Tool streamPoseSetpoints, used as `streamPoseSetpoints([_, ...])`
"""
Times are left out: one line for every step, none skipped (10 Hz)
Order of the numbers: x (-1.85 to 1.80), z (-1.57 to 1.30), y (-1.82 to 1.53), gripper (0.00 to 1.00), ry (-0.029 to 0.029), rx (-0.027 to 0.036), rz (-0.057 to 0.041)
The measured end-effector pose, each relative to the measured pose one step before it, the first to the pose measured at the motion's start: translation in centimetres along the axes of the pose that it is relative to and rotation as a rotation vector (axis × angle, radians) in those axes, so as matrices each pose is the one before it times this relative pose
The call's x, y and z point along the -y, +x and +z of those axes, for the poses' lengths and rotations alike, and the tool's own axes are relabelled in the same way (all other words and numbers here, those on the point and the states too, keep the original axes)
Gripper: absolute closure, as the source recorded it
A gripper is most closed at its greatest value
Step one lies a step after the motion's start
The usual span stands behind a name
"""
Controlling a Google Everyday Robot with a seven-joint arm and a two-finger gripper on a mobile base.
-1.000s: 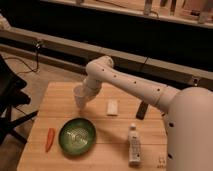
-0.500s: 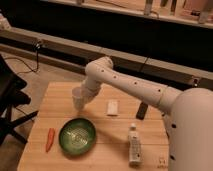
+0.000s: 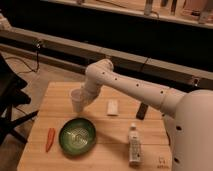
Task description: Place the ceramic cup in the ceramic bowl
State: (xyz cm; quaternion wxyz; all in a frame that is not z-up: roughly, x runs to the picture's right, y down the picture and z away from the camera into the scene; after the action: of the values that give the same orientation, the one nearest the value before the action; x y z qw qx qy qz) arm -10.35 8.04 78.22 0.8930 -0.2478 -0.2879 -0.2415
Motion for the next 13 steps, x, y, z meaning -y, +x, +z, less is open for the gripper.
streamPoseSetpoints([-0.121,0.052,-0.353,0.99,-0.00235,0.00232,-0.00553])
streamPoseSetpoints([-0.215,-0.017,-0.166,0.99,-0.00033,0.00244,-0.00084])
streamPoseSetpoints([-0.168,-0.014,-0.102,0.99,-0.00059,0.00235,0.00036])
streamPoseSetpoints([-0.167,-0.017,-0.279,0.99,-0.00022,0.00462,-0.00096])
streamPoseSetpoints([-0.157,0.156,-0.367,0.99,-0.00217,0.00397,-0.00346])
streamPoseSetpoints([-0.086,0.044,-0.16,0.99,-0.00007,0.00266,-0.00109])
streamPoseSetpoints([-0.18,0.081,-0.182,0.99,-0.00098,0.00226,-0.00094])
streamPoseSetpoints([-0.052,0.032,-0.272,0.99,-0.00018,0.00222,-0.00283])
streamPoseSetpoints([-0.187,0.091,-0.064,0.99,-0.00202,0.00016,-0.00027])
streamPoseSetpoints([-0.139,0.013,-0.161,0.99,-0.00038,0.00082,-0.00181])
streamPoseSetpoints([-0.157,0.09,-0.214,0.99,-0.00049,0.00316,-0.00203])
streamPoseSetpoints([-0.09,0.048,-0.164,0.99,-0.00052,0.00244,-0.00205])
streamPoseSetpoints([-0.095,0.054,-0.188,0.99,-0.00089,0.00302,-0.00226])
